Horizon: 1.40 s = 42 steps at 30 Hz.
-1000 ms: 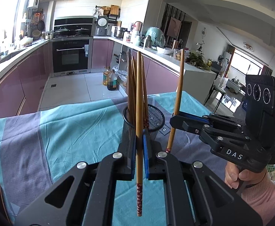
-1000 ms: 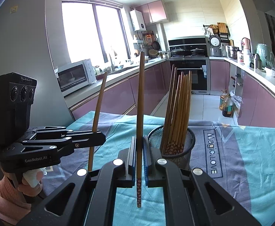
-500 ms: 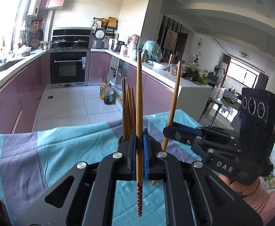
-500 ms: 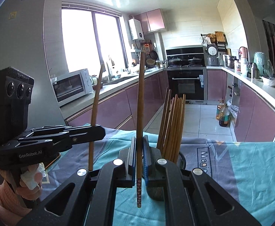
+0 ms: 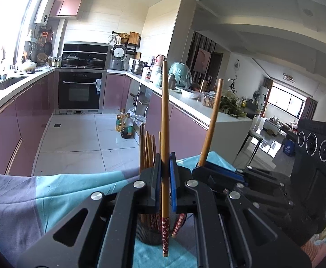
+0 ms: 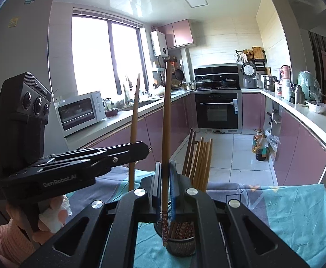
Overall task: Organize utensils
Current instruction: 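Carry the chopstick over the mesh holder and lower it inside, then open the right gripper and withdraw from the holder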
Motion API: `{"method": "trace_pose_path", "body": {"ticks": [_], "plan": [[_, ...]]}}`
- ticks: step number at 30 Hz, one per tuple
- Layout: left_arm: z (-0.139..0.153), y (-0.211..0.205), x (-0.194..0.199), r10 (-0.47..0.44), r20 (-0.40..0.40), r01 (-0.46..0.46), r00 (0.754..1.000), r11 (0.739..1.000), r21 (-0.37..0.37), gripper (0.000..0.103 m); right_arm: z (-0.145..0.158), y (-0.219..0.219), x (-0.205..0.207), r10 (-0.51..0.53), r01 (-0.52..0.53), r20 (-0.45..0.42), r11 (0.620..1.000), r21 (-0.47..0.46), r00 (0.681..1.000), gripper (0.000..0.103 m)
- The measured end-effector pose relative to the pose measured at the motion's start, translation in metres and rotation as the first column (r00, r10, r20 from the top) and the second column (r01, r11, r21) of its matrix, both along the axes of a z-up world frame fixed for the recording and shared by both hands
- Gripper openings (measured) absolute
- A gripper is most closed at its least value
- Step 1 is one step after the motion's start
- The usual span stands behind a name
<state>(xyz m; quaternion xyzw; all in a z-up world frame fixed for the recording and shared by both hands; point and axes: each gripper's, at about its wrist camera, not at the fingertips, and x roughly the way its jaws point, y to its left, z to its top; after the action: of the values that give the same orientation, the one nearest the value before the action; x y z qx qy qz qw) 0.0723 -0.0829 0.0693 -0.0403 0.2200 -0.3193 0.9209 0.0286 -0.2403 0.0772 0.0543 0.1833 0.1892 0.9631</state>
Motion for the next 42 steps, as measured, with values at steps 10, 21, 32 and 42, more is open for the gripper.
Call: {"method": "trace_pose_path", "body": {"ticks": [10, 21, 32, 42], "plan": [[0.006, -0.012, 0.010, 0.014, 0.056, -0.013, 0.998, 1.000, -0.021, 0.007, 0.002, 0.001, 0.012, -0.016, 0.016, 0.016, 1.000, 0.007, 1.000, 0.006], [-0.009, -0.022, 0.014, 0.021, 0.053, -0.021, 0.998, 1.000, 0.003, 0.007, -0.012, 0.006, 0.026, -0.042, 0.042, -0.018, 0.999, -0.006, 0.999, 0.006], [-0.021, -0.030, 0.025, 0.026, 0.010, -0.026, 1.000, 0.999, 0.044, 0.007, -0.024, 0.010, 0.036, -0.056, 0.055, -0.051, 0.998, -0.025, 0.997, 0.006], [-0.033, -0.031, 0.037, 0.017, -0.032, -0.014, 0.999, 0.994, 0.109, 0.007, -0.042, 0.009, 0.039, -0.051, 0.048, -0.104, 0.998, -0.030, 0.993, 0.006]]}}
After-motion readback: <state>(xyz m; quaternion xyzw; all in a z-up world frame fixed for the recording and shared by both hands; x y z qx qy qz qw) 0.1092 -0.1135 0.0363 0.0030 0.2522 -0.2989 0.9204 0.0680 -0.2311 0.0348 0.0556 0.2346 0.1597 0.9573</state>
